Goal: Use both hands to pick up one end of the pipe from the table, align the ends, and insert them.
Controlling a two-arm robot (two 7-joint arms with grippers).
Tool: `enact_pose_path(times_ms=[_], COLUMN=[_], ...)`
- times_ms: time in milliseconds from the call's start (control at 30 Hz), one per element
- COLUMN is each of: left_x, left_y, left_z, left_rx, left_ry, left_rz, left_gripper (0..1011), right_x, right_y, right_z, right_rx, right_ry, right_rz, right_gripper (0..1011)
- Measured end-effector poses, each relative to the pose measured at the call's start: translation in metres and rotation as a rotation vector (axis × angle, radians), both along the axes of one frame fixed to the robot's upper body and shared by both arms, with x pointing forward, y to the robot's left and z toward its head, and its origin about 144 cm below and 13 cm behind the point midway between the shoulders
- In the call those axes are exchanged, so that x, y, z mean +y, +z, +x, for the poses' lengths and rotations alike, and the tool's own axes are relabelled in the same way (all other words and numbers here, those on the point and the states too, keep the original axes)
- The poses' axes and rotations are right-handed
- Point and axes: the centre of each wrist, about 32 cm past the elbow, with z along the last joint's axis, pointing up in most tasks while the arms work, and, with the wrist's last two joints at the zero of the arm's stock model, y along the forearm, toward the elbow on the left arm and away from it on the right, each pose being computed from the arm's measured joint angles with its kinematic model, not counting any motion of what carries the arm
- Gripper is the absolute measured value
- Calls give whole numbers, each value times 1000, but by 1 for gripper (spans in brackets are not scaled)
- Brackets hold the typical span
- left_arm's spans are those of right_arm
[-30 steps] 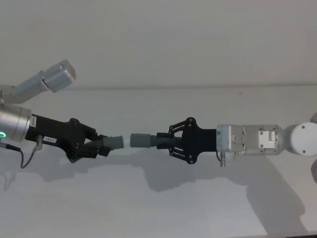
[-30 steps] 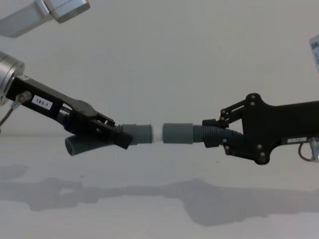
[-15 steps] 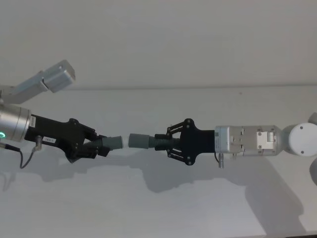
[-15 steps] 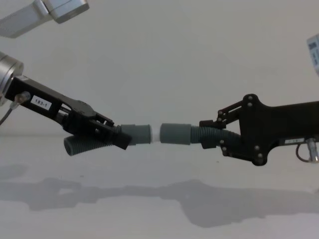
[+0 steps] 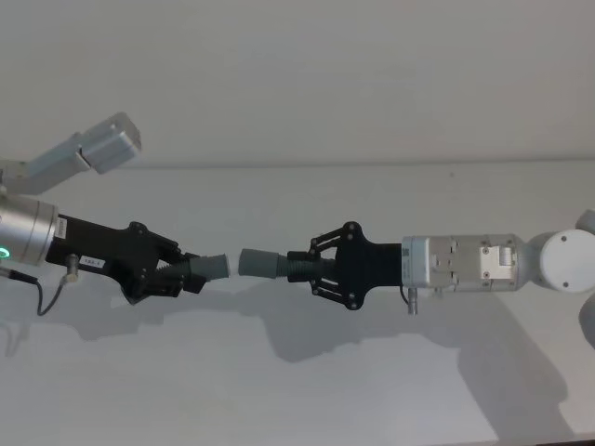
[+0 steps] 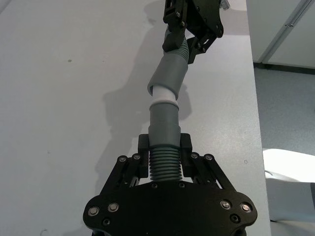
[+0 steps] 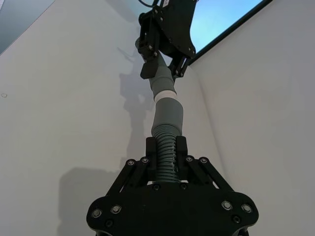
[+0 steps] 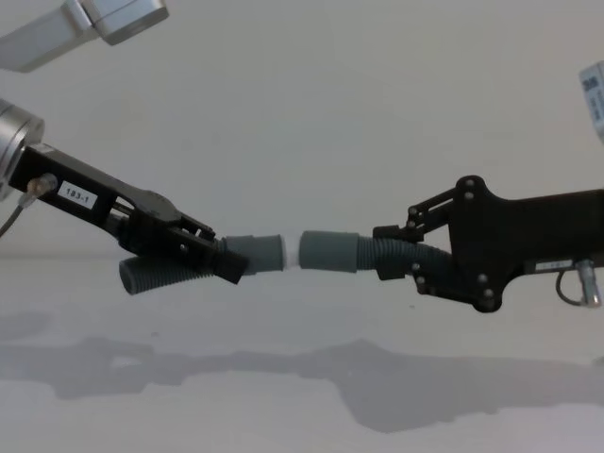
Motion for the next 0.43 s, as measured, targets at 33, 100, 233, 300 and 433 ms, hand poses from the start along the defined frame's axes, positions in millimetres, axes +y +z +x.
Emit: enact_pose_path(times_ms=[33, 100, 233, 300, 433], left_x=[0, 0, 0, 0, 0], left_y=[0, 0, 0, 0, 0], left_z=[0, 0, 0, 0, 0], left_rx=[0, 0, 0, 0, 0], left_ry=[0, 0, 0, -1, -1], left_rz=[0, 0, 0, 0, 0], left_gripper=[330, 330, 330, 330, 330], right_x=[0, 0, 1, 1, 1], right_y=[0, 0, 0, 0, 0], right_z=[0, 0, 0, 0, 0], right_rx=[0, -1, -1, -1, -2], right_ry=[0, 1, 3, 3, 5], right_rz=[0, 0, 1, 1, 2], right_gripper=[204, 204, 204, 204, 204])
